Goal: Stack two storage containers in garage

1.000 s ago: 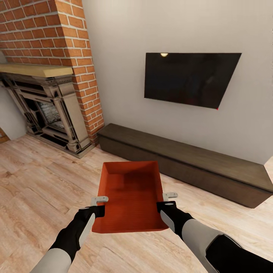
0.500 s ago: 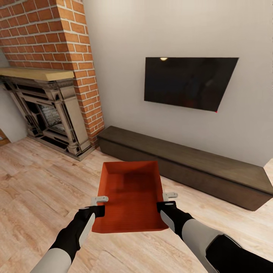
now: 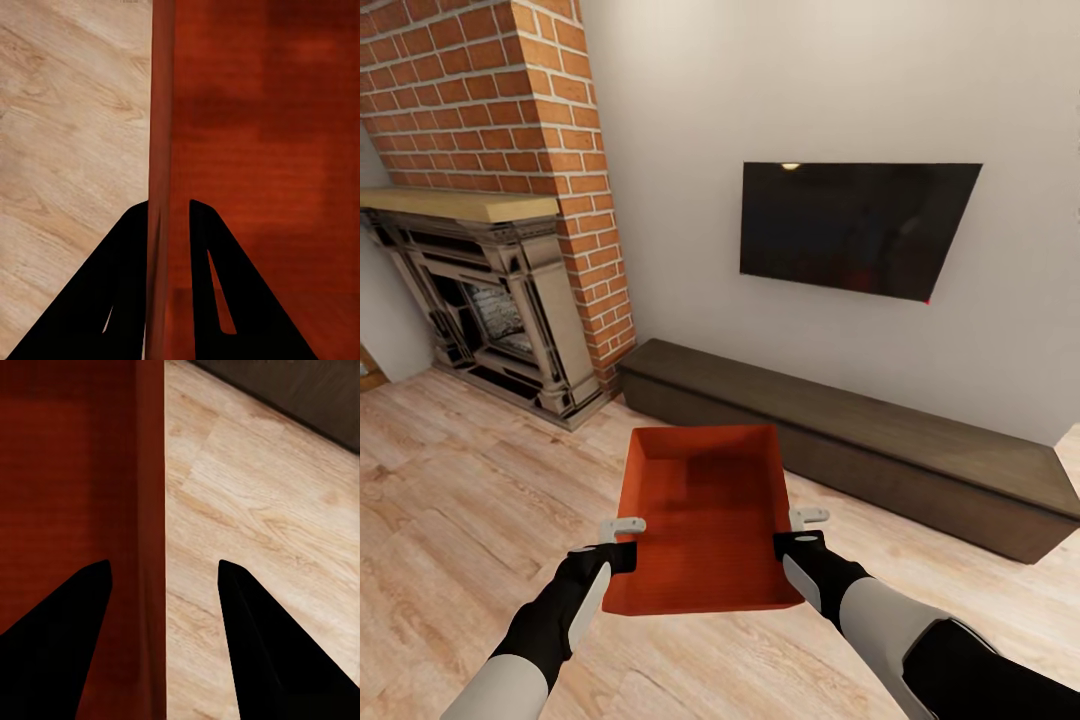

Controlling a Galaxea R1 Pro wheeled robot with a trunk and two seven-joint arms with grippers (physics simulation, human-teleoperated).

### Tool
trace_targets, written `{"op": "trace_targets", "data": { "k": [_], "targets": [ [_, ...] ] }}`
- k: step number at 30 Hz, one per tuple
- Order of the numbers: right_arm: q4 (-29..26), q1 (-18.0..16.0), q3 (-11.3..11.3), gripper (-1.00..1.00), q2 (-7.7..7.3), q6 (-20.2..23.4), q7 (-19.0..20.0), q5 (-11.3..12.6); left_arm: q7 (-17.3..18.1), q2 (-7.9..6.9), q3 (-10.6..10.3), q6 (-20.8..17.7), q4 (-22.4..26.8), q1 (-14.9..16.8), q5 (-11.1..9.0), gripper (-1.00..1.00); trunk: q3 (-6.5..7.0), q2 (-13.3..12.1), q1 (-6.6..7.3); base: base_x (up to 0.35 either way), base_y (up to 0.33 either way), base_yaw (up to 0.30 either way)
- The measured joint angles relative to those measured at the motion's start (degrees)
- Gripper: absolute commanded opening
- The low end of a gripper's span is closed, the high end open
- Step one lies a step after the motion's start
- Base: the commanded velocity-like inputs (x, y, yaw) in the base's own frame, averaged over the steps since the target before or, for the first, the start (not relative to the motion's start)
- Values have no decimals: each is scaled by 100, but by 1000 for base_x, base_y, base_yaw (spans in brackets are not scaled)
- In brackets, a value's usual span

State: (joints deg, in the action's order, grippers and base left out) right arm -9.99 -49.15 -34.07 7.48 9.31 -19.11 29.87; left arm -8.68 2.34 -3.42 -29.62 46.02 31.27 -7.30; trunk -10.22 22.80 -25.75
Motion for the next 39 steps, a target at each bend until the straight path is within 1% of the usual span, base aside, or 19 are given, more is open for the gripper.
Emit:
{"op": "trace_targets", "data": {
  "k": [39],
  "targets": [
    [9,0,-21,-100,0,0,0,19,-1,0,-2,2,-12,-1,-7,-100,340,-1,0,0,0,0]
  ]
}}
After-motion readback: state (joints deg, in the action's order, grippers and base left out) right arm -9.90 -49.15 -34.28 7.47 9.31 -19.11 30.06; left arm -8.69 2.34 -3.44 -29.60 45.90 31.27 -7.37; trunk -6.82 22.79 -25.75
